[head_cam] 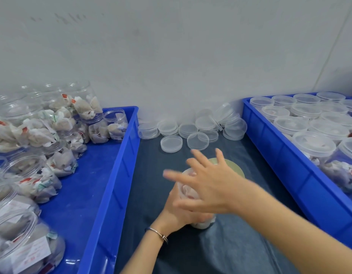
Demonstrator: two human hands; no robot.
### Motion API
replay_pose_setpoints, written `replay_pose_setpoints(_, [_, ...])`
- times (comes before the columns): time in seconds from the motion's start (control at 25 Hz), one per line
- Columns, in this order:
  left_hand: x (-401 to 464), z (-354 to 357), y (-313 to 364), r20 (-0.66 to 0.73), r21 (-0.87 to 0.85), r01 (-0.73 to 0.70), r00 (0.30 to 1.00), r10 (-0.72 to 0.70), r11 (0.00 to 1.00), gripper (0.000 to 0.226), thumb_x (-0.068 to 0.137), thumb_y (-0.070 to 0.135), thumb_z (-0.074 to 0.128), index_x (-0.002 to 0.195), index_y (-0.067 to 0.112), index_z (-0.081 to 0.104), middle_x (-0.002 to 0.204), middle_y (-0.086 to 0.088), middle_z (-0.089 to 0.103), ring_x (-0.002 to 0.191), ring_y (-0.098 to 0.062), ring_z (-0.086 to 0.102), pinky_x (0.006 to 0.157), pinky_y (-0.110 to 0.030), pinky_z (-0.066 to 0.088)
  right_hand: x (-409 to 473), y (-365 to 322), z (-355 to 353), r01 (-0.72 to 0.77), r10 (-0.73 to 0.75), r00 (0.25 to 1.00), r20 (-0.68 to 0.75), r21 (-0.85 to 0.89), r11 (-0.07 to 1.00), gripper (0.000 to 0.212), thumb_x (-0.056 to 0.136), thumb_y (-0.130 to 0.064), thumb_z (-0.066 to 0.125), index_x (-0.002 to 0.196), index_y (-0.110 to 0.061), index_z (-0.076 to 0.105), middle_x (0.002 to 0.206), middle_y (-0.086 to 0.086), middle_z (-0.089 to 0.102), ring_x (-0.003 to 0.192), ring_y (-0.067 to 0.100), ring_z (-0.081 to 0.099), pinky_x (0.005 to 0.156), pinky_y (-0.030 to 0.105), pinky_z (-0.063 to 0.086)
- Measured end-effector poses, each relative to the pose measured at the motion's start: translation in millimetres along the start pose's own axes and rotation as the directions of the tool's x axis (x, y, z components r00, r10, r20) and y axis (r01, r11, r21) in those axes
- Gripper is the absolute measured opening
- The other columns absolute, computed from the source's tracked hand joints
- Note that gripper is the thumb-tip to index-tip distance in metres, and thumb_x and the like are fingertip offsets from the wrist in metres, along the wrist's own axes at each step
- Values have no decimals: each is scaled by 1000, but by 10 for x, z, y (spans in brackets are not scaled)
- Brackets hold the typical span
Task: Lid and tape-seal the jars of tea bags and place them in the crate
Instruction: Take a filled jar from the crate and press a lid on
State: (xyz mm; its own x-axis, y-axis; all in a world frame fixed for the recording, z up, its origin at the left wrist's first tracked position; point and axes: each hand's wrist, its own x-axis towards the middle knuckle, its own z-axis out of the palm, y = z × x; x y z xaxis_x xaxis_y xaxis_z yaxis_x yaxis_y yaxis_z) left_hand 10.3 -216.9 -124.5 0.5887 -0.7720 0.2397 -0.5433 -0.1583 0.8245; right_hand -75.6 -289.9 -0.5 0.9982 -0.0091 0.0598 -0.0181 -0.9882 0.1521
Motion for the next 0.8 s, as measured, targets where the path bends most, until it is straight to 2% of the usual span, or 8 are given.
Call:
replay_pose_setpoints(0.12, [-13,-37,70,-5,370,-86,995,95,925,73,64,57,59,124,23,37,106,17,31,95,8,27,84,7,15,-77,256,48,268,-264,963,-48,118,956,46,93,-60,35,136,-46,43,142,-7,42,134,14,32,103,38,32])
replay_pose_setpoints(0.24, [-13,-48,289,-104,424,-214,954,281,880,39,68,47,40,98,22,42,82,14,44,78,-1,36,74,3,27,-126,89,285,189,-140,950,-279,160,969,31,92,-42,45,111,-33,67,119,-6,61,109,19,56,73,33,46])
replay_pose_setpoints(0.32, [-33,-35,270,-200,484,-336,857,476,808,27,66,36,47,88,22,41,73,10,49,74,-5,40,71,-4,33,-89,-15,383,186,-102,909,-404,174,967,27,88,-38,47,97,-28,71,104,-5,66,93,20,62,62,32,46])
replay_pose_setpoints(0.4, [-104,-11,175,-272,282,-286,892,362,916,41,63,30,73,95,23,49,87,9,58,86,-2,51,79,1,34,-45,25,386,226,-15,881,-474,391,892,32,90,-40,42,102,-31,70,105,-11,65,96,13,61,69,33,47])
replay_pose_setpoints(0.52, [-240,35,119,-262,-261,-25,964,-46,965,79,47,40,89,114,42,48,113,26,59,107,5,56,83,-4,42,-29,416,502,106,396,866,-306,885,454,37,97,-40,36,128,-33,56,128,-20,54,120,-2,47,97,18,38])
replay_pose_setpoints(0.64, [-135,47,119,-406,-321,-12,905,-126,947,81,45,46,88,115,39,47,114,21,59,107,3,57,88,-15,47,-233,749,917,-475,525,847,87,569,671,43,97,-46,40,134,-25,46,144,-11,38,138,7,26,115,43,19])
replay_pose_setpoints(0.72, [-11,-15,175,-421,-338,32,889,-182,941,83,44,43,89,114,35,45,115,14,59,107,-2,58,92,-23,49,-398,763,1169,-490,431,870,238,333,806,53,94,-54,40,137,-24,40,147,-14,31,143,6,14,115,55,2])
replay_pose_setpoints(0.8, [63,-48,174,-382,-356,52,903,-196,933,85,45,41,87,117,32,43,120,9,56,111,-5,57,95,-26,48,-525,735,1265,-434,413,900,139,203,878,50,94,-56,38,135,-27,41,142,-14,34,140,3,21,115,54,-5])
